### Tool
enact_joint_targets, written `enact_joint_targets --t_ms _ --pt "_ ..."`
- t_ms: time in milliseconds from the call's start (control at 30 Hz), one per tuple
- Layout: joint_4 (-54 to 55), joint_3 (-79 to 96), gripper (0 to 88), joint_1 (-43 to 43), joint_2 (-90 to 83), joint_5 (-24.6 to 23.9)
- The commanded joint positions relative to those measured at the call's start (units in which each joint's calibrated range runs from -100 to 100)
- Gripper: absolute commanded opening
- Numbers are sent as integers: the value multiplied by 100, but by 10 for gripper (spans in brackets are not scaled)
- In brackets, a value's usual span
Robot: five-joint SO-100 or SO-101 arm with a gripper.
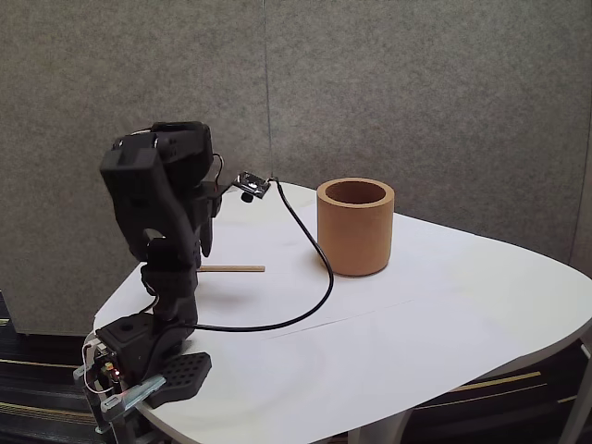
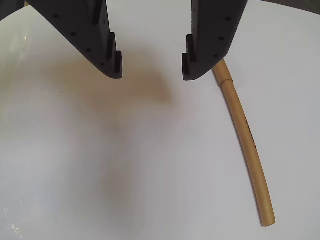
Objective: Grab the pen and put it in the pen holder.
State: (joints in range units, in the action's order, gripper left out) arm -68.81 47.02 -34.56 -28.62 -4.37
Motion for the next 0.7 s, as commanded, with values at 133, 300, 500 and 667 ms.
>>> enact_joint_targets --t_ms 133,300,500,667 --pt "186 -1092 163 37 768 -13" --pt "153 -1634 163 37 1426 -13" --pt "153 -1625 163 37 1662 -13" --pt "153 -1634 163 44 1695 -13"
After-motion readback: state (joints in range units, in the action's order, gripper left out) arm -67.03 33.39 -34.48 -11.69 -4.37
